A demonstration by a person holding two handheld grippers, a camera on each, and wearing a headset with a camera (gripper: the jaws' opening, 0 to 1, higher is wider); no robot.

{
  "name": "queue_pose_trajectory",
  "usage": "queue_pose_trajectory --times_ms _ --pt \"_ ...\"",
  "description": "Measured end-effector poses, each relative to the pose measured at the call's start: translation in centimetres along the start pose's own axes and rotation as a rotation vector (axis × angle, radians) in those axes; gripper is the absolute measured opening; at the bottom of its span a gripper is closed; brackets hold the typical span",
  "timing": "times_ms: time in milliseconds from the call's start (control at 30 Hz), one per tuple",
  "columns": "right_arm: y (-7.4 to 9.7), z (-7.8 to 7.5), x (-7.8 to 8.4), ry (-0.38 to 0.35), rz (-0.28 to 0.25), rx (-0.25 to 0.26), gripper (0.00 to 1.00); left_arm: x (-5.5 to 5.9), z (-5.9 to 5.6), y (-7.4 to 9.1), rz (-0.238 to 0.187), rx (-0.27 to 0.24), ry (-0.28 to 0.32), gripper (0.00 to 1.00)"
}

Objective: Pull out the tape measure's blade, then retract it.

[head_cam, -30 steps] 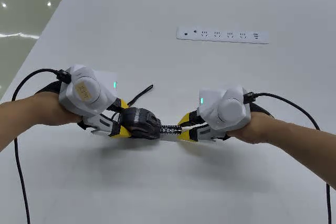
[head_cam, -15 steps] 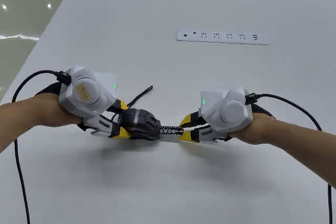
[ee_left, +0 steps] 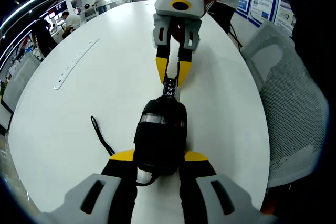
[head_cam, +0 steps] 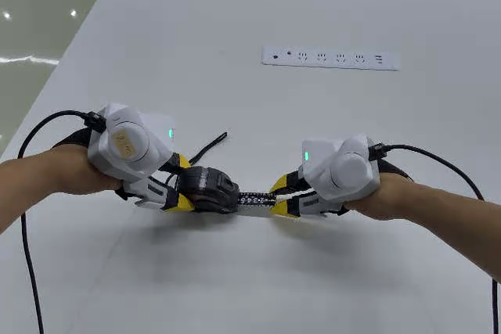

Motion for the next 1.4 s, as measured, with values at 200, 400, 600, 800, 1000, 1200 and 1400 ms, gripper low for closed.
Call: queue_pose_trajectory --times_ms 200,400,600,800,1000,1200,1400 --pt "0.11 0.01 0.13 0.002 0.001 0.0 0.12 -0.13 -0.04 0.07 0.0 0.0 0.0 0.25" --pt "0.27 0.06 0.29 0.002 0.002 -0.002 0.12 -0.17 -0.06 0.04 0.001 0.0 -0.002 0.25" --pt "0.38 0.12 0.38 0.003 0.002 -0.002 0.12 -0.38 -0.2 0.15 0.001 0.0 -0.002 0.25" --pt "0.5 0.12 0.58 0.003 0.005 -0.002 0.12 -0.22 -0.12 0.02 0.002 0.0 -0.002 0.25" --pt "0.63 0.19 0.66 0.003 0.007 -0.004 0.12 -0.27 -0.16 0.09 0.002 0.0 -0.003 0.25" --pt "0.67 0.11 0.87 0.005 0.009 -0.003 0.12 -0.13 -0.02 0.04 0.003 0.0 -0.002 0.26" --pt "0.88 0.22 0.99 0.003 0.008 -0.004 0.12 -0.18 -0.03 0.07 0.004 0.0 -0.004 0.26"
Point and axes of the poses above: the centre of the closed fingertips' face, and the gripper's own axes: y roughly backward along the fingers, z roughly to its left, x roughly out of its underside, the point moved 7 cm from there along y, roughly backward along the fingers, and after that the axes turned 13 degrees about z, right-handed, at the moved point
